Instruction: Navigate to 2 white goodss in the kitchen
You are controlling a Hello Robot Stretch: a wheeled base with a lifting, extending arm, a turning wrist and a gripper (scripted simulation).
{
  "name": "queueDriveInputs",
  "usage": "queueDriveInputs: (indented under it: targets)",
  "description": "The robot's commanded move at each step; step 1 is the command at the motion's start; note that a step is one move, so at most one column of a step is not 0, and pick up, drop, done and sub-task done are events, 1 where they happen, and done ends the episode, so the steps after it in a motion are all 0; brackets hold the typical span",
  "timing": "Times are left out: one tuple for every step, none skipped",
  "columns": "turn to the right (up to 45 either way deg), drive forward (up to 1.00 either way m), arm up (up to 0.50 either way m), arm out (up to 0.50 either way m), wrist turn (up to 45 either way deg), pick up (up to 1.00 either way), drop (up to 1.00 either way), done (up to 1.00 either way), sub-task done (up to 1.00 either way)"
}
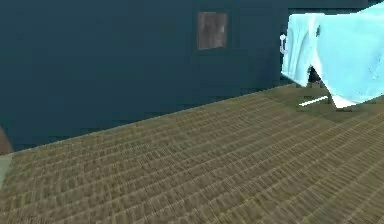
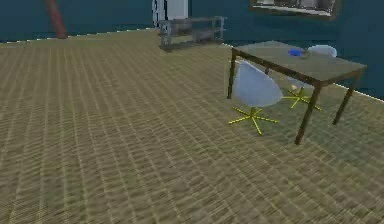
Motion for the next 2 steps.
queueDriveInputs:
  targets:
    - [45.0, 0.0, 0.0, 0.0, 0.0, 0.0, 0.0, 0.0, 0.0]
    - [0.0, 1.0, 0.0, 0.0, 0.0, 0.0, 0.0, 0.0, 0.0]
